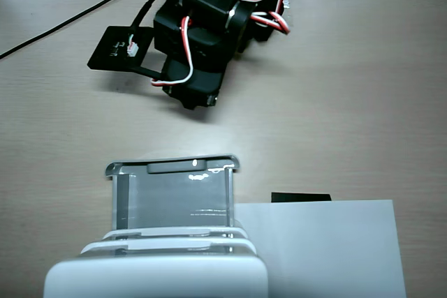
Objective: Close drawer.
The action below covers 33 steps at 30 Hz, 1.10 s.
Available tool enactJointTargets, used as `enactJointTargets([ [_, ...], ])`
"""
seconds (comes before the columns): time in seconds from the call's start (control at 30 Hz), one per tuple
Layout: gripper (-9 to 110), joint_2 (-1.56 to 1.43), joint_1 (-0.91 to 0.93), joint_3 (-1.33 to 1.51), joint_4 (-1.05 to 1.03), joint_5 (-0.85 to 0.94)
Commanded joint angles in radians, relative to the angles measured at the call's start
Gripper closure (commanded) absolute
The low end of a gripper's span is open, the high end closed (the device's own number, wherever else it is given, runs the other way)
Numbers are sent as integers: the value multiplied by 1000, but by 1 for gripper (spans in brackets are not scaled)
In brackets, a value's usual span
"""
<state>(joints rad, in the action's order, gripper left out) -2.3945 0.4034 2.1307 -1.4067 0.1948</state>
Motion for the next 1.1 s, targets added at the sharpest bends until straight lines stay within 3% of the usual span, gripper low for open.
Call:
enactJointTargets([
  [0.0,101,-46,-86,126,117,41],
  [1.07,101,-12,-21,156,173,86],
])
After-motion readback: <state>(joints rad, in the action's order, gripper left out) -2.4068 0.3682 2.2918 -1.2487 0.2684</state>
